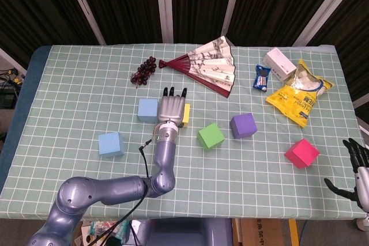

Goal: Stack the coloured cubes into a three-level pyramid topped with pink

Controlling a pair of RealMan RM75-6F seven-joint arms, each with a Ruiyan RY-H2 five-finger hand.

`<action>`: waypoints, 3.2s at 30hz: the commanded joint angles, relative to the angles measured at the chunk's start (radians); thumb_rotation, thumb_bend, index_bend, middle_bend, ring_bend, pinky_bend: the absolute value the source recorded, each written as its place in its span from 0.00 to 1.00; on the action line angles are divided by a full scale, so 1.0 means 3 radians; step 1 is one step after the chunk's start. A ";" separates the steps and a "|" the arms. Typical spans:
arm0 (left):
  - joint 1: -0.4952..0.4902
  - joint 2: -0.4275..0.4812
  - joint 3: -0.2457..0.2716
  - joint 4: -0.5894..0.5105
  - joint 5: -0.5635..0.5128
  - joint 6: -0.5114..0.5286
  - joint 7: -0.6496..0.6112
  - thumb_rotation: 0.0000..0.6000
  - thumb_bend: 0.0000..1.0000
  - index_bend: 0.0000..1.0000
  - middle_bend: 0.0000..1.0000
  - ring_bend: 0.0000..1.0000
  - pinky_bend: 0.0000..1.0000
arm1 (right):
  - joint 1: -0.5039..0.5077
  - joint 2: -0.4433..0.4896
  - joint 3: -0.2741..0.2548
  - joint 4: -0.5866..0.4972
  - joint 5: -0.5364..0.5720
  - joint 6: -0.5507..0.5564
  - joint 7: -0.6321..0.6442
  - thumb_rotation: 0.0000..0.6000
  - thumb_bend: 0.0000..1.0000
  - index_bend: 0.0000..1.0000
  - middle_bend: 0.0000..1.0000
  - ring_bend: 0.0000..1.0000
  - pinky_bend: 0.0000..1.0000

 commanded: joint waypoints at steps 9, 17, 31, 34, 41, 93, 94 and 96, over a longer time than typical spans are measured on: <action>0.0004 -0.0106 -0.0109 0.0104 0.0023 0.0021 0.0100 1.00 0.25 0.01 0.47 0.06 0.00 | 0.0001 0.0013 -0.0003 -0.0007 -0.0002 -0.0009 0.0030 1.00 0.24 0.00 0.00 0.00 0.00; 0.0015 -0.0146 -0.0180 0.0123 0.0063 0.0050 0.0131 1.00 0.25 0.01 0.47 0.06 0.00 | 0.0002 0.0017 -0.0005 -0.0010 -0.0005 -0.0012 0.0040 1.00 0.24 0.00 0.00 0.00 0.00; 0.0006 -0.0220 -0.0330 0.0213 0.0104 0.0096 0.0166 1.00 0.25 0.01 0.47 0.06 0.00 | 0.0000 0.0021 -0.0009 -0.0014 -0.0007 -0.0015 0.0054 1.00 0.24 0.00 0.00 0.00 0.00; -0.0002 -0.0235 -0.0363 0.0235 0.0108 0.0090 0.0169 1.00 0.25 0.01 0.47 0.06 0.00 | 0.0001 0.0023 -0.0008 -0.0015 -0.0007 -0.0015 0.0056 1.00 0.24 0.00 0.00 0.00 0.00; -0.0002 -0.0260 -0.0401 0.0267 0.0108 0.0043 0.0198 1.00 0.25 0.01 0.47 0.06 0.00 | 0.0001 0.0024 -0.0008 -0.0014 -0.0004 -0.0017 0.0066 1.00 0.24 0.00 0.00 0.00 0.00; 0.0011 -0.0328 -0.0420 0.0425 0.0292 -0.0177 0.0190 1.00 0.25 0.01 0.45 0.06 0.00 | 0.0008 0.0035 -0.0009 -0.0019 0.0003 -0.0038 0.0093 1.00 0.24 0.00 0.00 0.00 0.00; 0.0010 -0.0329 -0.0422 0.0425 0.0294 -0.0179 0.0189 1.00 0.25 0.01 0.45 0.06 0.00 | 0.0008 0.0036 -0.0010 -0.0020 0.0004 -0.0039 0.0094 1.00 0.24 0.00 0.00 0.00 0.00; 0.0007 -0.0333 -0.0424 0.0431 0.0302 -0.0177 0.0183 1.00 0.25 0.01 0.45 0.06 0.00 | 0.0008 0.0037 -0.0010 -0.0022 0.0004 -0.0040 0.0093 1.00 0.24 0.00 0.00 0.00 0.00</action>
